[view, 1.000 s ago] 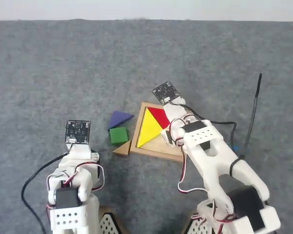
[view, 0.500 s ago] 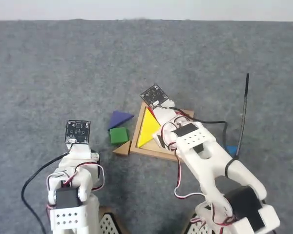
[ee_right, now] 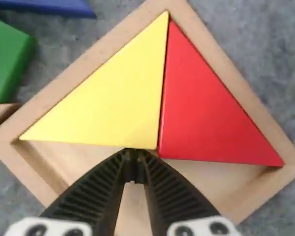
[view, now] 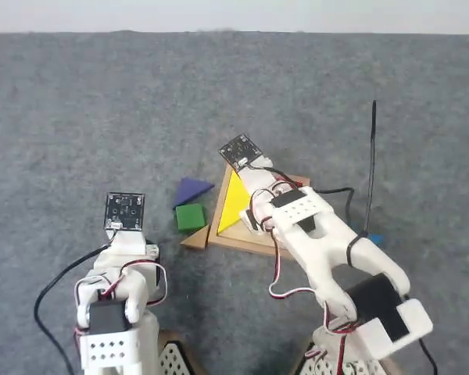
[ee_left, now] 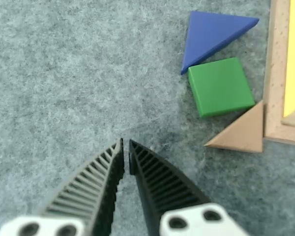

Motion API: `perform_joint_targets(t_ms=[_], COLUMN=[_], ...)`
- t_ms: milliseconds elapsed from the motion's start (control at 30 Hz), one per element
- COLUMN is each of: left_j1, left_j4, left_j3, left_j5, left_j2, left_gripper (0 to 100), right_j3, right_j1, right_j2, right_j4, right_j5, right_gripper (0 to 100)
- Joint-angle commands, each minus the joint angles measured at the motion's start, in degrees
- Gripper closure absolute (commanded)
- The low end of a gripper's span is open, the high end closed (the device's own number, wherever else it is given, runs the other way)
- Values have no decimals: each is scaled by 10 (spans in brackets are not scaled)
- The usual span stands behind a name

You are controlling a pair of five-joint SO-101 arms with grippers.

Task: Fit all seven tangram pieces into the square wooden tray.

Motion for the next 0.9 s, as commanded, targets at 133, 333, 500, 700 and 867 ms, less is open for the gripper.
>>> perform_joint_targets(t_ms=[133, 333, 500, 700, 867], left_j1=[-1, -1, -1, -1, -1], left_j4=[2, 2, 2, 2, 2], left_j3=[-7, -7, -7, -7, -7], left_j5=[10, 10, 10, 10, 10], left_j2=[-11, -11, -11, -11, -11], left_gripper=[982, 982, 982, 982, 982], right_j3=[-33, 19, 64, 62, 32], right_j1=[13, 60, 116, 134, 135], right_j2=[-67, -246, -243, -135, -63], right_j4=[49, 124, 123, 66, 56], right_j5=[39, 20, -66, -90, -89], right_gripper=[991, 987, 864, 775, 775])
